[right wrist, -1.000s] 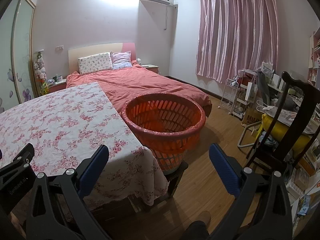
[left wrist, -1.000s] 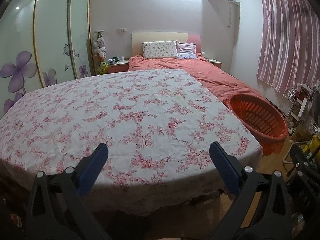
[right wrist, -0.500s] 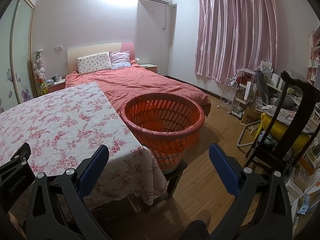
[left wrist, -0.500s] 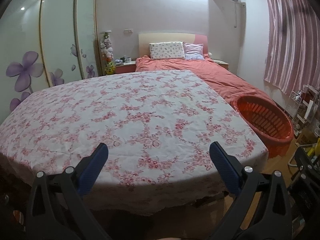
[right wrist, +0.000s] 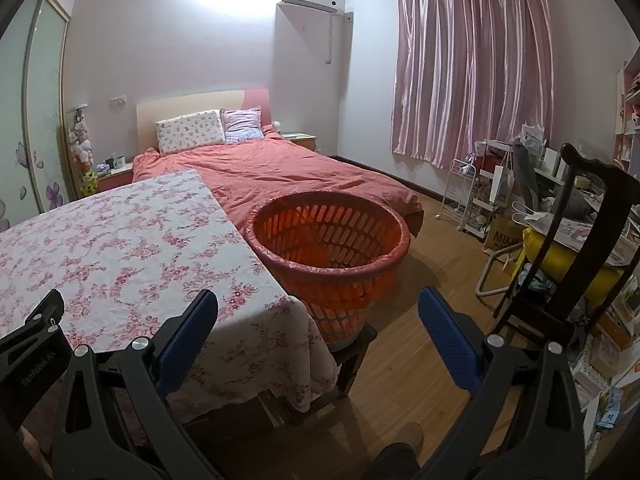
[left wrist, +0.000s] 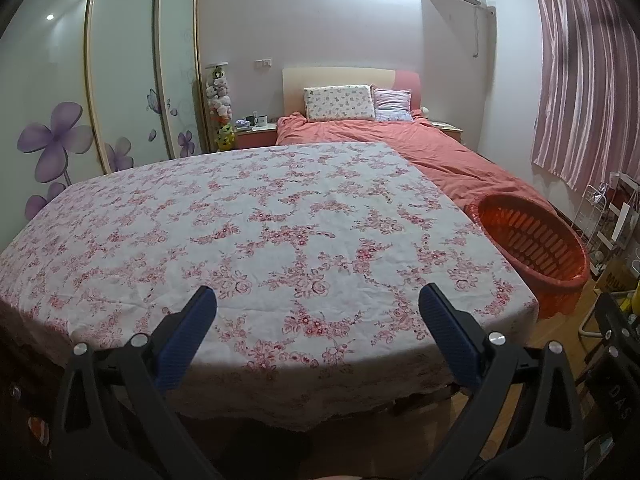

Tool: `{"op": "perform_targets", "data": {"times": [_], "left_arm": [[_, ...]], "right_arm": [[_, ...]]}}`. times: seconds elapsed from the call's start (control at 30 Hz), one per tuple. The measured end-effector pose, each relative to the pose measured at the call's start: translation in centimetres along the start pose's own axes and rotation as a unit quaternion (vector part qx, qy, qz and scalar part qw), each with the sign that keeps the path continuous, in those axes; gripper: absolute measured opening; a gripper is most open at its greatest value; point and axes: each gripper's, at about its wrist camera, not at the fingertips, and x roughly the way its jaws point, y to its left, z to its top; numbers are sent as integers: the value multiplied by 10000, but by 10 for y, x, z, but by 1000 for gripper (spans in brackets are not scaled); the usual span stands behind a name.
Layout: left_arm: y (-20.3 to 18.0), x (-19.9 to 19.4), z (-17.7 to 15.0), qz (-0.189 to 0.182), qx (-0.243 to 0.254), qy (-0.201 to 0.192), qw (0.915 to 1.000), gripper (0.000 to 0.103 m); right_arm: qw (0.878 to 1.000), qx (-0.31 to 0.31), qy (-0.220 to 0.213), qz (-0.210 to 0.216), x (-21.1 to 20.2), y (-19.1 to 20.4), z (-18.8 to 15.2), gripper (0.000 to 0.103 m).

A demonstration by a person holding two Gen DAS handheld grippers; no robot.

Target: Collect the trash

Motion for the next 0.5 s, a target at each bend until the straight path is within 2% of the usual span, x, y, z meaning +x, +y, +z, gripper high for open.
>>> {"op": "perform_targets", "data": {"times": [0.5], "left_arm": [[-3,-6,-1,-45,11,-13,10000,99]], "right_arm": [[10000,5,4,4,0,0,1,99]]}}
